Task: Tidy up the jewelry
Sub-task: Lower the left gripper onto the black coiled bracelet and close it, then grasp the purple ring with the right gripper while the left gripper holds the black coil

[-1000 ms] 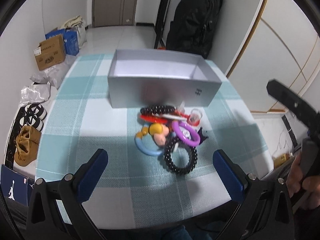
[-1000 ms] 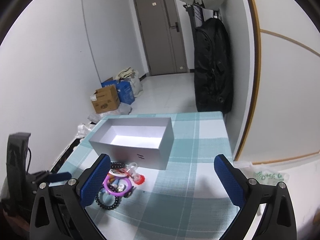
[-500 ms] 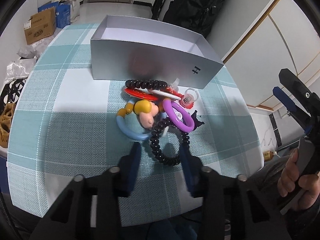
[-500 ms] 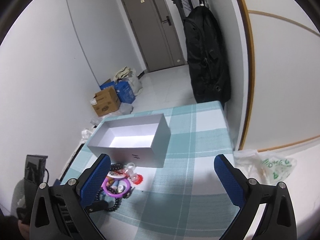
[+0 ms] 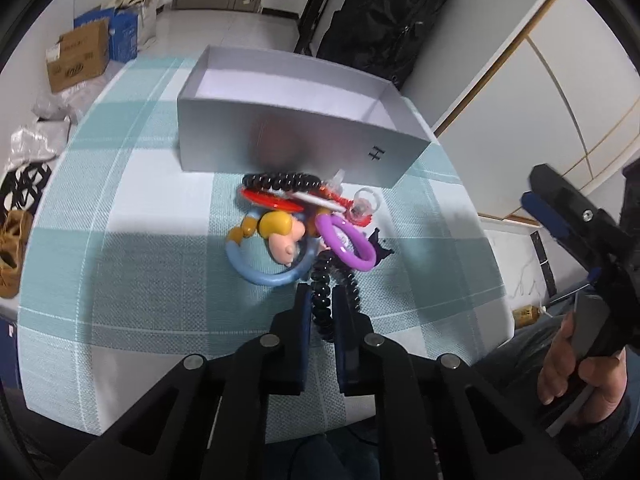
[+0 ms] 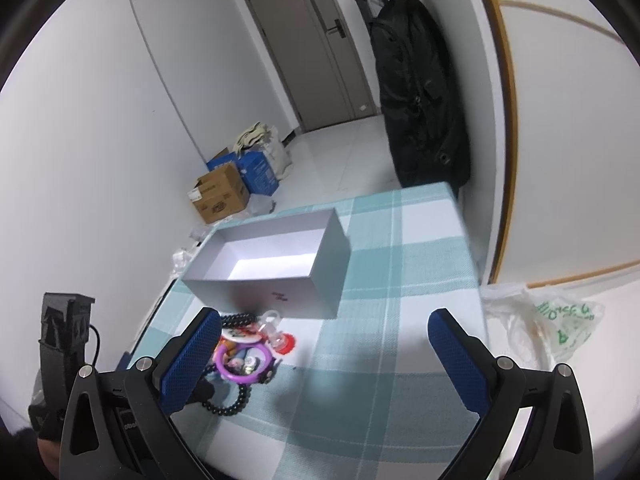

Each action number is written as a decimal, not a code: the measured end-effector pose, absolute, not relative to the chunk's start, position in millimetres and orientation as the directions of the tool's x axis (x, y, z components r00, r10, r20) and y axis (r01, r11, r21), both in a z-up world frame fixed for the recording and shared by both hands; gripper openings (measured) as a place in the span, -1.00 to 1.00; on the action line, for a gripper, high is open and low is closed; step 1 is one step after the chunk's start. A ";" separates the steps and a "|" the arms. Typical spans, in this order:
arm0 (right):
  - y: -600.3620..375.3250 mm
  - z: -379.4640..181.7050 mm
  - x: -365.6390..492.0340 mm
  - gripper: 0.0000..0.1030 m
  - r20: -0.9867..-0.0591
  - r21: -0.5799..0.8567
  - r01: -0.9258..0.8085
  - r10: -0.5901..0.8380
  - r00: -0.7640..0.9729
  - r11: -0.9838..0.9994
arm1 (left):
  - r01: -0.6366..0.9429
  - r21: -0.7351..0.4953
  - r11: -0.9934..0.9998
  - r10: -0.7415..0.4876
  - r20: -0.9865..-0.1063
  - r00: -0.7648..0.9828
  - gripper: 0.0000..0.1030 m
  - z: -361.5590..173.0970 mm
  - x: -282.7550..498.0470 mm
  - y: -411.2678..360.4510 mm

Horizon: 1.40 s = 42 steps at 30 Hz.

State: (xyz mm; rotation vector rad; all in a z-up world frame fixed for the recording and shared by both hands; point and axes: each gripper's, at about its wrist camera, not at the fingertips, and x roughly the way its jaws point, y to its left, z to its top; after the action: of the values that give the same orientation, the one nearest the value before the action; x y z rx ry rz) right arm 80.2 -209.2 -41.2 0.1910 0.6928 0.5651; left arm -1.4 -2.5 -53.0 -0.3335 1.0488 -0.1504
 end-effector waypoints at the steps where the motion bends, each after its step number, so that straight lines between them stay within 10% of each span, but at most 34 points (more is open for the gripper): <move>1: -207.7 -42.8 80.2 1.00 -0.556 0.356 -0.434 0.561 0.614 0.827 | -0.028 -0.335 0.942 -0.277 -0.821 0.498 -0.89 -50.7 -1.8 -3.3; 11: -187.4 -49.7 70.5 0.92 -0.584 0.306 -0.502 0.576 0.571 0.809 | -0.039 -0.404 0.914 -0.316 -0.768 0.557 -0.90 -31.3 -2.3 13.0; 28: -83.8 -83.3 28.2 -0.37 -0.713 -0.092 -0.745 0.479 0.513 0.661 | -0.061 -0.551 0.832 -0.389 -0.659 0.644 -0.90 -13.4 0.2 61.6; 42: -53.4 -99.3 18.8 -0.86 -0.719 -0.268 -0.760 0.402 0.567 0.593 | -0.057 -0.588 0.807 -0.420 -0.640 0.644 -0.90 -15.0 0.4 75.6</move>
State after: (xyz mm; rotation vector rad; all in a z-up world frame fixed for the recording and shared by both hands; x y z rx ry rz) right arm 18.8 -53.4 -99.3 -0.6107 0.6561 0.7345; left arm 0.4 75.6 -15.0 -0.6133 0.8579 -0.2220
